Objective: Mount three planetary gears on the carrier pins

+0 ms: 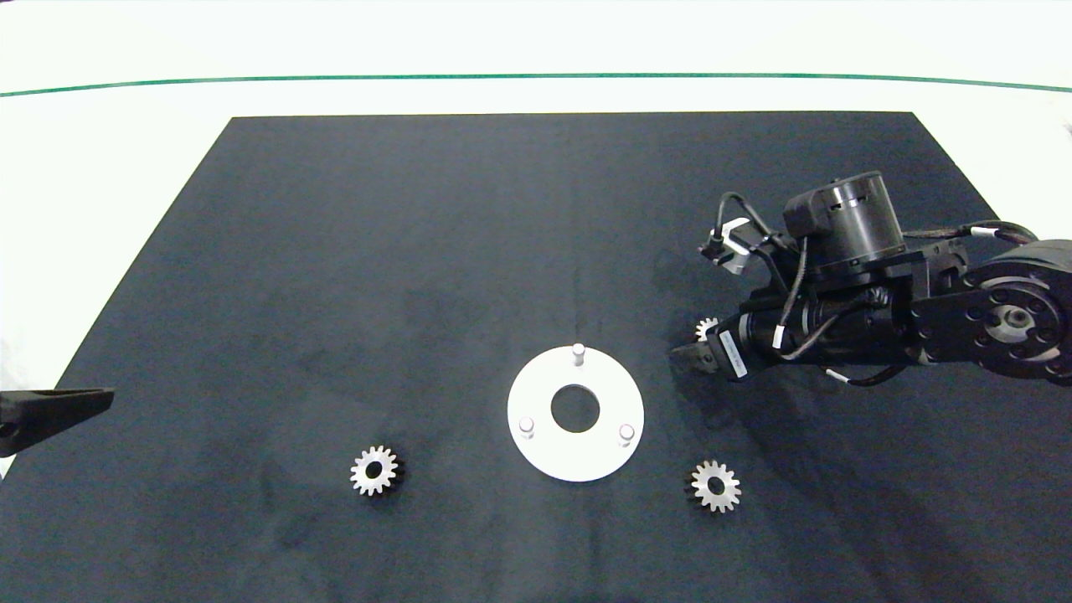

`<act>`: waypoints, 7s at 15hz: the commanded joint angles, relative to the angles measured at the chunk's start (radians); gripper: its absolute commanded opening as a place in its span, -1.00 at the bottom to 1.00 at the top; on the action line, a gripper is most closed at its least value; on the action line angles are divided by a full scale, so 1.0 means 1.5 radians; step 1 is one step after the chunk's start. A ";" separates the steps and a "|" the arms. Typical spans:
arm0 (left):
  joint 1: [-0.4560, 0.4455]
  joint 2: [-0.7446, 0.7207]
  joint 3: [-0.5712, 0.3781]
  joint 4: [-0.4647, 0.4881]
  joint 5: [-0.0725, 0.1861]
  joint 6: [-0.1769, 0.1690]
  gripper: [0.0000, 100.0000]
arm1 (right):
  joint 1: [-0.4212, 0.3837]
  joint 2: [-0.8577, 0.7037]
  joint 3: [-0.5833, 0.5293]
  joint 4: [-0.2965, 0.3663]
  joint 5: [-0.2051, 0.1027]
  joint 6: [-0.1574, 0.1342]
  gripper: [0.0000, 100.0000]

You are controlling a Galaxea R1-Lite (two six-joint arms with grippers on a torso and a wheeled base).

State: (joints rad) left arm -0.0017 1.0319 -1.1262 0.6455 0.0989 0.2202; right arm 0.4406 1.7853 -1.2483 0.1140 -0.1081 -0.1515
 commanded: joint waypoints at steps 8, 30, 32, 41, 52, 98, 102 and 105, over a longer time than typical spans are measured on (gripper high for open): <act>0.002 -0.007 0.002 0.002 0.001 0.001 1.00 | -0.003 0.001 0.006 -0.004 -0.001 0.001 0.29; 0.001 -0.017 0.011 0.002 0.001 0.016 1.00 | 0.121 -0.063 -0.031 0.012 -0.032 -0.018 -0.38; 0.000 -0.025 0.011 0.002 0.001 0.017 1.00 | 0.144 -0.021 -0.078 0.029 -0.032 -0.017 -0.38; 0.000 -0.030 0.028 0.000 -0.001 0.041 1.00 | 0.209 0.078 -0.187 0.063 -0.035 -0.015 -0.38; 0.001 -0.031 0.026 0.000 -0.001 0.039 1.00 | 0.208 0.113 -0.215 0.072 -0.036 -0.010 -0.38; -0.001 -0.041 0.032 0.001 -0.001 0.042 1.00 | 0.201 -0.007 -0.124 0.070 -0.061 -0.001 1.00; -0.014 -0.040 0.034 0.001 -0.002 0.042 1.00 | 0.202 -0.132 0.019 0.068 -0.064 -0.003 1.00; -0.036 -0.042 0.036 0.001 -0.002 0.041 1.00 | 0.217 -0.194 0.094 0.068 -0.064 -0.006 1.00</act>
State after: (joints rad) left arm -0.0489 0.9706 -1.0728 0.6440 0.0957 0.2809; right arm 0.7534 1.5840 -1.1606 0.2153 -0.2034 -0.1572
